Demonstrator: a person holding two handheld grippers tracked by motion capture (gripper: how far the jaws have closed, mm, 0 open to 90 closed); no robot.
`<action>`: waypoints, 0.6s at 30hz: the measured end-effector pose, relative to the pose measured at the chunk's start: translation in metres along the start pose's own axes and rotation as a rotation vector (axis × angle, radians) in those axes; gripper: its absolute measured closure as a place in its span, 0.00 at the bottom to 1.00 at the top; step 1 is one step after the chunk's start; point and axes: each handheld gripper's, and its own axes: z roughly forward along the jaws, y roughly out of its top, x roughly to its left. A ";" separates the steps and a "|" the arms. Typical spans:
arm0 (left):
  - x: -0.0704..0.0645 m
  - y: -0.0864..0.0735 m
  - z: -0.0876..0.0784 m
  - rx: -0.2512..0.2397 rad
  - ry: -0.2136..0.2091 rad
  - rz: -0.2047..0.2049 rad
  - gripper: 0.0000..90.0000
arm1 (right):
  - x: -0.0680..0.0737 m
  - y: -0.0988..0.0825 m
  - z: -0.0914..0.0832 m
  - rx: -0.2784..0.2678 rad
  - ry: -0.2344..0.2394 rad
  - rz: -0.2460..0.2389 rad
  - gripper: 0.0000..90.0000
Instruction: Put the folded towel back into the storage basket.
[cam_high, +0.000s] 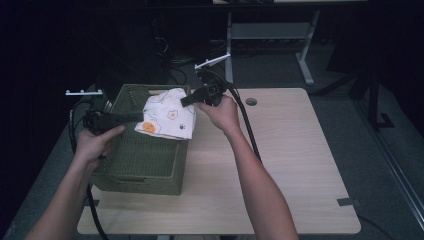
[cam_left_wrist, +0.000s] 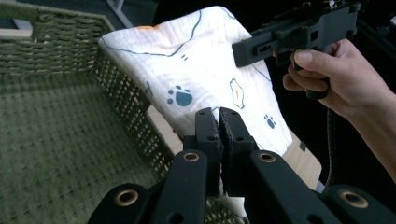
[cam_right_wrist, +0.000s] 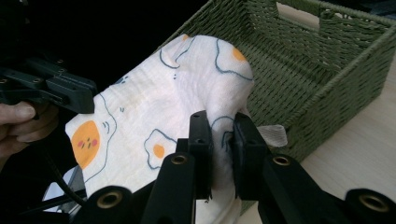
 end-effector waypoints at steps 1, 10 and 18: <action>0.001 0.000 -0.002 -0.001 0.002 -0.002 0.98 | 0.000 0.000 0.002 0.001 0.003 0.001 0.89; 0.008 -0.005 -0.013 -0.004 0.014 -0.008 0.98 | 0.006 0.002 0.018 0.006 0.009 0.001 0.89; 0.018 -0.013 -0.022 -0.006 0.022 -0.032 0.98 | 0.010 0.004 0.033 0.027 0.018 0.001 0.89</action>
